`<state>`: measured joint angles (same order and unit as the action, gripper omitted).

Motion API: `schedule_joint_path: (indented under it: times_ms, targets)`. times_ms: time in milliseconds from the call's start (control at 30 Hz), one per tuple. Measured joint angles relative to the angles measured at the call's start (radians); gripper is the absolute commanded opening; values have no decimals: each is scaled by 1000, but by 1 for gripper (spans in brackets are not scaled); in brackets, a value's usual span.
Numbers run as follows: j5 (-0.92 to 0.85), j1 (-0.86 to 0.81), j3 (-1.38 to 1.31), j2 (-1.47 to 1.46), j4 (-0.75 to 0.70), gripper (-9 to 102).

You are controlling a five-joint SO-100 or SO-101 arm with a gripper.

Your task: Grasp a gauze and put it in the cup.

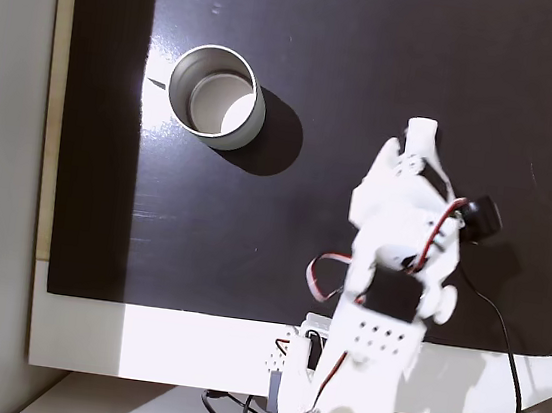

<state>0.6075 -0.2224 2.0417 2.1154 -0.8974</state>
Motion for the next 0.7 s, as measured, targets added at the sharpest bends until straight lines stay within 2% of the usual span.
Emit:
schedule_joint_path:
  times_ms: [267, 700]
  targets:
    - [141, -67, -130, -195, -98, 34]
    - [201, -77, -397, -529, -196, 38]
